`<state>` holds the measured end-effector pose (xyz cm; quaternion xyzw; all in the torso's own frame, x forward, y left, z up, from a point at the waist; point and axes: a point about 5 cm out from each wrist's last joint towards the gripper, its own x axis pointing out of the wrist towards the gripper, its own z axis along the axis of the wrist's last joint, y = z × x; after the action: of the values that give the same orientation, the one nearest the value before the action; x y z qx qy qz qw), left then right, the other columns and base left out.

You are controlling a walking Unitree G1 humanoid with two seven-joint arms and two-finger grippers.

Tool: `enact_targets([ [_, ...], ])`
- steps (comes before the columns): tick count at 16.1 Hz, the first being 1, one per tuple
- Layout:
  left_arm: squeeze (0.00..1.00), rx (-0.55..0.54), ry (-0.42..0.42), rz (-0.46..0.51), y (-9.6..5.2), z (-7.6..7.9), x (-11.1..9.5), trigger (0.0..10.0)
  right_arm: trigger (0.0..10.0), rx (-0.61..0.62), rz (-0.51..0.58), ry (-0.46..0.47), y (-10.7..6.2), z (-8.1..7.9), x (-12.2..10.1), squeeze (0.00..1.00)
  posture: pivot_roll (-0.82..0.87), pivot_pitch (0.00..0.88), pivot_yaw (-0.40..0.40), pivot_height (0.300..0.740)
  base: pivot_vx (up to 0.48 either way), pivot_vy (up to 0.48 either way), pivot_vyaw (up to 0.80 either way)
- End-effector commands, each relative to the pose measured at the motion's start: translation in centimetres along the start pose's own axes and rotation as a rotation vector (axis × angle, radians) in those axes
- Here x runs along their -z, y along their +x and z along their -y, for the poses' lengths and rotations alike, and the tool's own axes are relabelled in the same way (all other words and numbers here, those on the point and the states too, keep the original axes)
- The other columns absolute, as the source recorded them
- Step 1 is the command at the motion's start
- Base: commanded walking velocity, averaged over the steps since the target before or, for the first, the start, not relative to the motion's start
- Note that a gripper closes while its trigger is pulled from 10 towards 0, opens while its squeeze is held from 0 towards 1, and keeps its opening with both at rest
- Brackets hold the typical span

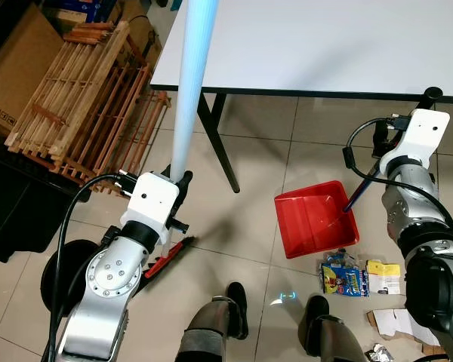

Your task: Sweep floor

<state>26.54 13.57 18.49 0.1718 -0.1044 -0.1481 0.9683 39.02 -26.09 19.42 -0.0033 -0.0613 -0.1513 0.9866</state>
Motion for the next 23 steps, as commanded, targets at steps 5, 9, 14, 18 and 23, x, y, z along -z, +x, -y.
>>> enact_targets([
  [5,0.00,-0.001,0.040,0.001,-0.70,-0.27,-0.34,10.0,0.0,0.003,-0.071,-0.007,-0.80,-0.02,2.10,0.00,0.43,0.401,0.279,0.740,0.000,0.000,0.00],
  [9,0.00,0.002,0.037,0.001,-0.78,-0.12,-0.35,10.0,0.0,-0.003,-0.075,-0.001,-0.93,-0.13,2.36,0.00,0.44,0.404,0.281,0.740,0.000,0.000,0.00],
  [14,0.00,0.008,0.035,0.003,-0.81,-0.02,-0.47,10.0,0.0,-0.003,-0.072,0.002,-1.01,-0.11,2.47,0.00,0.44,0.408,0.284,0.740,0.000,0.000,0.00],
  [18,0.00,0.004,0.035,0.005,-0.79,-0.09,-0.51,10.0,0.0,-0.010,-0.072,0.006,-1.05,-0.35,2.54,0.00,0.44,0.406,0.284,0.740,0.000,0.000,0.00],
  [23,0.00,0.004,0.035,0.006,-0.86,-0.06,-0.55,10.0,0.0,-0.018,-0.070,0.008,-1.09,-0.49,2.59,0.00,0.44,0.406,0.285,0.740,0.000,0.000,0.00],
])
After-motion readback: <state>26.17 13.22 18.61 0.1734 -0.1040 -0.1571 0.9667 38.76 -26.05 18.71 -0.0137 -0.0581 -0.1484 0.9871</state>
